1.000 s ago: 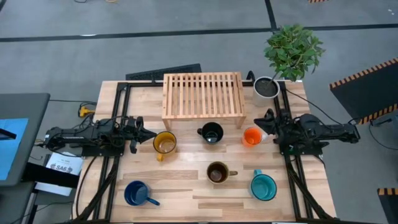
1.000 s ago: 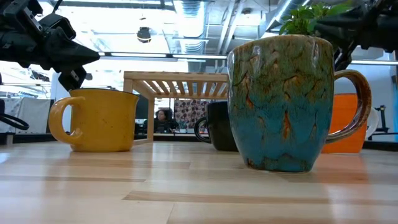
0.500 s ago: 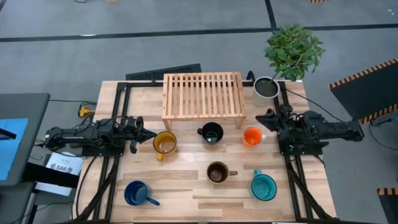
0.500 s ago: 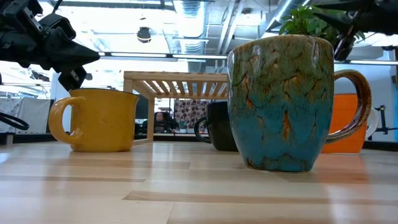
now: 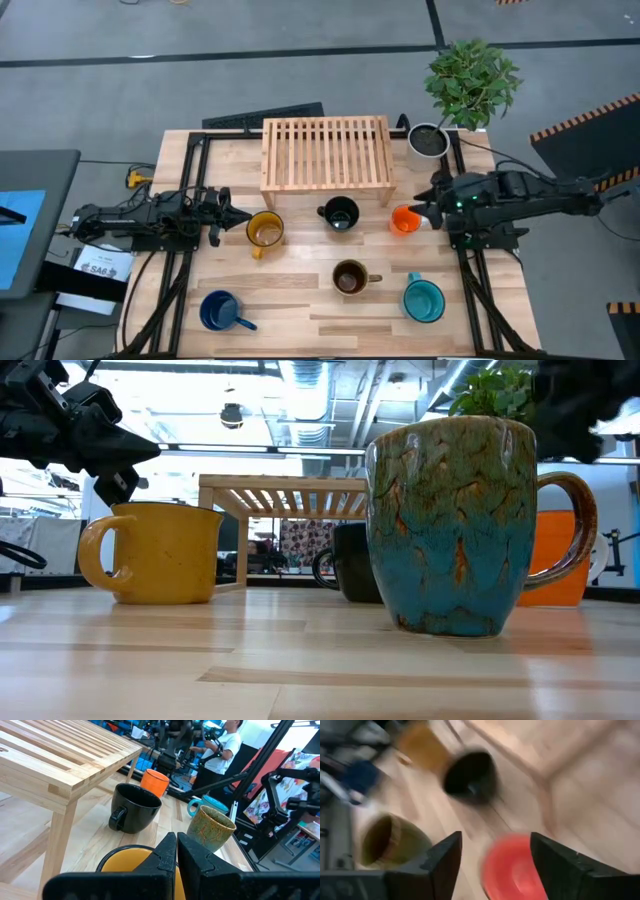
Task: Place coffee mugs
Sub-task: Put the orange mug on the shelf
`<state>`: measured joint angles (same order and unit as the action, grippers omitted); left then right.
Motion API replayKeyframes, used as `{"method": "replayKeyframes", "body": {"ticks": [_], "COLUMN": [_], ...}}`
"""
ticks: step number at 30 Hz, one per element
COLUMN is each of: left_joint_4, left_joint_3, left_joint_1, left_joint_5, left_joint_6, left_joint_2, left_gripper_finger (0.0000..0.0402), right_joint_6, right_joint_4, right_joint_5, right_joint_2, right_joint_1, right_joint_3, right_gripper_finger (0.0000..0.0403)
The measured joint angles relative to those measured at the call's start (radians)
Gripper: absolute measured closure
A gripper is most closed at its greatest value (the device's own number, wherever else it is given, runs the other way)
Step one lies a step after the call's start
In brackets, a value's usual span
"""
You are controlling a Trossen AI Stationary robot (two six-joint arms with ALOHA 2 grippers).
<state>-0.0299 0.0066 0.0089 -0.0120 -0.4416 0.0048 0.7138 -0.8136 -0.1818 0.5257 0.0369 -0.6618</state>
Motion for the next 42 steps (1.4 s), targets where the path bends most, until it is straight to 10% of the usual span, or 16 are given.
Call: {"method": "replayKeyframes", "body": {"ticks": [11,31,42], "left_joint_4": [0.0,0.0,0.0], "left_joint_3": [0.0,0.0,0.0], "left_joint_1": [0.0,0.0,0.0], "left_joint_5": [0.0,0.0,0.0], "left_joint_6": [0.0,0.0,0.0], "left_joint_2": [0.0,0.0,0.0], "left_gripper_finger": [0.0401,0.0401,0.0401], "right_joint_6": [0.383,0.377,0.329], "right_joint_4": [-0.248,-0.184,-0.142], "right_joint_5": [-0.111,-0.052,-0.029], "right_joint_2": [0.1,0.37,0.455], "right_joint_1": [0.0,0.0,0.0], "right_joint_3": [0.004,0.044,0.042], "right_gripper_finger": [0.0133,0.0136,0.0301]}}
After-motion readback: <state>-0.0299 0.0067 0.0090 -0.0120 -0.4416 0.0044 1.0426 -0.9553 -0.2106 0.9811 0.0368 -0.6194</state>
